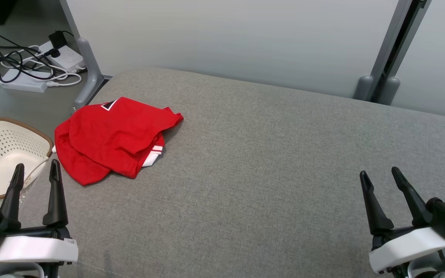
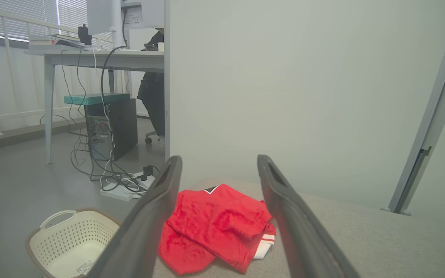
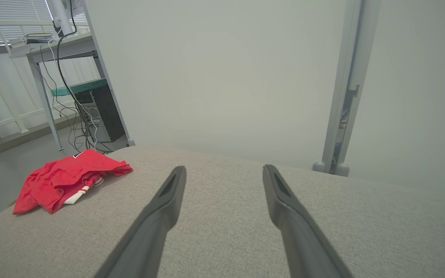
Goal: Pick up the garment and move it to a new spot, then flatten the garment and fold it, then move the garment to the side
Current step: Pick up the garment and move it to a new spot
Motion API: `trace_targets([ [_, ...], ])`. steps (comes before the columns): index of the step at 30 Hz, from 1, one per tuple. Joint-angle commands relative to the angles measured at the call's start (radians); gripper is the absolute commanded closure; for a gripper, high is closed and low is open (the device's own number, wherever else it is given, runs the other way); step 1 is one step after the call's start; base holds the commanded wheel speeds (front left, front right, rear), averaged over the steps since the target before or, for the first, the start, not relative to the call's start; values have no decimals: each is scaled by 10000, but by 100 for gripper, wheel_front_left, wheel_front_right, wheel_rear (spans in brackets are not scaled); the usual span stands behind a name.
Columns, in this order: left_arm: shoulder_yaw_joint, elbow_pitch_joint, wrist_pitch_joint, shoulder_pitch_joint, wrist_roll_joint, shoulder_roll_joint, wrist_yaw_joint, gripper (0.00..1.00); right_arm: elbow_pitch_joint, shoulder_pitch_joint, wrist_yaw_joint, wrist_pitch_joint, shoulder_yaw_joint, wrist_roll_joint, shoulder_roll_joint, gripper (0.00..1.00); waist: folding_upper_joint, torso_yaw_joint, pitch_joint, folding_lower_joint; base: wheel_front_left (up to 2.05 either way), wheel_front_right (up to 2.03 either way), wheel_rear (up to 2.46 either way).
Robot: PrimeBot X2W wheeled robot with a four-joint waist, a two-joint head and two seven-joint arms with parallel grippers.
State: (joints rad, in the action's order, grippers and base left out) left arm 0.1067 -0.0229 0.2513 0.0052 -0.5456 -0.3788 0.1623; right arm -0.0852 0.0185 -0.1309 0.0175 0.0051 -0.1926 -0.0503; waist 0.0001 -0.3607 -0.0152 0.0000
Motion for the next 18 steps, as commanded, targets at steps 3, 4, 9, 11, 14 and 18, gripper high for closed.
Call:
trace_targets([
  [3, -48, -51, 54, -427, 40, 18, -54, 0, -124, -185, 3, 79, -7, 36, -48, 0, -1, 135, -225, 0, 0, 0, 0],
  [4, -34, -50, 59, -576, 37, 36, -84, 0, -158, -227, 3, 106, -4, 49, -61, 0, -1, 181, -327, 0, 0, 0, 0],
  [9, -15, 776, -318, -1897, -295, 19, -320, 0, -417, -550, 3, 296, 56, 146, -179, 0, -1, 503, -1135, 0, 0, 0, 0],
  [11, -2, 1581, -627, -2542, -549, -9, -546, 0, -526, -726, 3, 382, 74, 178, -242, 0, -1, 707, -1537, 0, 0, 0, 0],
  [14, 130, 3059, -951, -3474, -831, 22, -994, 0, -644, -990, 3, 465, 67, 259, -321, 0, -1, 1022, -2193, 0, 0, 0, 0],
  [18, 293, 5300, -1279, -4579, -1211, 199, -1600, 0, -701, -1378, 3, 506, 115, 312, -392, 0, -1, 1421, -3018, 0, 0, 0, 0],
])
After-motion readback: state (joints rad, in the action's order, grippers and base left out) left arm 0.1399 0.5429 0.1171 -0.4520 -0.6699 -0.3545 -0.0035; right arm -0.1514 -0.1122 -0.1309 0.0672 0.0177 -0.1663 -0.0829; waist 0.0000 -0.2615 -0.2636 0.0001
